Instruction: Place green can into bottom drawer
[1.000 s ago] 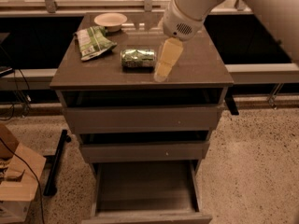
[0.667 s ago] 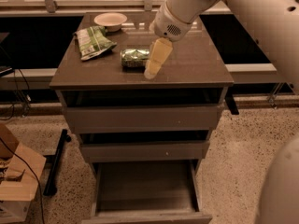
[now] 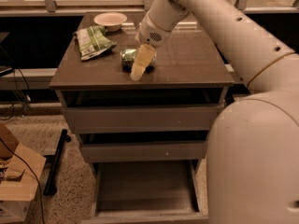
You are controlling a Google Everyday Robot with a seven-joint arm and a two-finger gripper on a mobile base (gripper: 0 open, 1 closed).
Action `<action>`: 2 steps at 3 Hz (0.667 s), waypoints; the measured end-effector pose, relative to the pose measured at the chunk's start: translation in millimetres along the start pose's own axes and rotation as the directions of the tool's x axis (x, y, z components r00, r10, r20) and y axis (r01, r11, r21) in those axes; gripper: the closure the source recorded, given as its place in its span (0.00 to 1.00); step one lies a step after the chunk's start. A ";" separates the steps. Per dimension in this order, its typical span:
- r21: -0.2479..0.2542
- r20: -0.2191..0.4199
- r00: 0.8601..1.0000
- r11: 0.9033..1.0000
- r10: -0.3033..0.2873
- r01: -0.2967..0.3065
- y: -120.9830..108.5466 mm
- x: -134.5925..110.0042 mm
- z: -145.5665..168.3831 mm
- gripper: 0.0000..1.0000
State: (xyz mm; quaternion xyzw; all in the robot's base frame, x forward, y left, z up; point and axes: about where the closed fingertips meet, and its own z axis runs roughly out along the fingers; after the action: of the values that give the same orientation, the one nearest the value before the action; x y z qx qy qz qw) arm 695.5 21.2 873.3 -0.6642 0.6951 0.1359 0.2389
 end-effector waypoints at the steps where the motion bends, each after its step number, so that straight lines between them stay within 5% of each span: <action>1: -0.028 -0.014 1.000 0.999 0.028 -0.028 -16.9 6.8 26.7 0.03; 2: -0.028 -0.020 0.999 0.999 0.045 -0.046 -30.4 12.2 35.1 0.04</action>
Offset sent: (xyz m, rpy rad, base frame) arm 0.0553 -0.0021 -0.0317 -0.0174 0.0565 -0.0478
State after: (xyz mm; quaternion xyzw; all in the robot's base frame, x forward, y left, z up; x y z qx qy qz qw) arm 730.9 26.0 841.1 -0.6529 0.7104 0.1447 0.2194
